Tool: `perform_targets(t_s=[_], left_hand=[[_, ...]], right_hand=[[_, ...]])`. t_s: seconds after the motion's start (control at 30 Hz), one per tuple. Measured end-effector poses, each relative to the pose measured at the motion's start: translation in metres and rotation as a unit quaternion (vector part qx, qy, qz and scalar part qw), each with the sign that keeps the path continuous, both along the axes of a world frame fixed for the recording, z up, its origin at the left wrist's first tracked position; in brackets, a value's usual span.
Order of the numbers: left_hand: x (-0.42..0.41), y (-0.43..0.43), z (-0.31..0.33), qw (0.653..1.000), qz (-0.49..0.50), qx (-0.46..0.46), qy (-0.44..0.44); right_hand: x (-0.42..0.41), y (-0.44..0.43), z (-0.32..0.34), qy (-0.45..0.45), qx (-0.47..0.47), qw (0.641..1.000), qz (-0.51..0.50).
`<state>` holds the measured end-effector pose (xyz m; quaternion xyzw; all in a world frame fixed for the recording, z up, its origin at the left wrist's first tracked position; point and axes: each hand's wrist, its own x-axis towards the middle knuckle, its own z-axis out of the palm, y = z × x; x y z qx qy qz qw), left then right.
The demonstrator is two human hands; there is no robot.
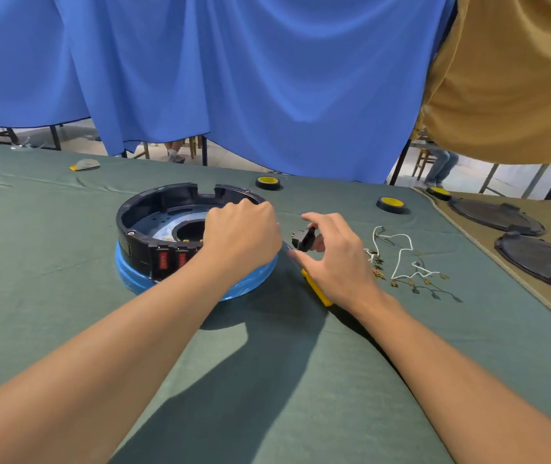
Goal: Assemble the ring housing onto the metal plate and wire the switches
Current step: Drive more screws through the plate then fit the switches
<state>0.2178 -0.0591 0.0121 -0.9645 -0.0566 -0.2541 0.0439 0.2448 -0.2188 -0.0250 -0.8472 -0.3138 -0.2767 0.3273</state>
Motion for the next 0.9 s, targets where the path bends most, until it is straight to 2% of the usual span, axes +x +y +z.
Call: perform_targets(t_s=[0.2,0.37,0.47,0.53,0.6,0.7,0.8,0.9], left_hand=[[-0.011,0.016,0.0,0.998,-0.057,0.023,0.018],[-0.044,0.055,0.006,0.981,-0.188,0.048,0.03],[-0.064,0.077,0.02,0.97,-0.227,-0.001,0.087],[-0.071,0.085,0.031,0.969,-0.214,-0.026,0.124],[-0.069,0.08,0.04,0.978,-0.164,0.014,0.126],[-0.052,0.053,0.043,0.995,-0.072,0.032,0.054],[-0.028,0.022,0.036,1.0,0.019,-0.013,-0.004],[-0.01,0.009,0.022,0.996,0.05,-0.06,0.031]], right_hand=[[0.001,0.0,0.0,0.019,0.018,1.0,-0.009],[-0.001,0.002,0.0,0.021,0.041,0.999,-0.021],[-0.003,0.002,0.001,0.014,0.045,0.999,-0.028],[-0.001,0.002,0.002,0.013,0.046,0.998,-0.038],[0.001,0.001,0.002,0.019,0.051,0.997,-0.055],[0.003,0.002,0.001,0.023,0.07,0.995,-0.064],[0.0,0.002,0.001,0.023,0.078,0.996,-0.039],[-0.001,0.001,0.001,0.019,0.061,0.998,-0.02]])
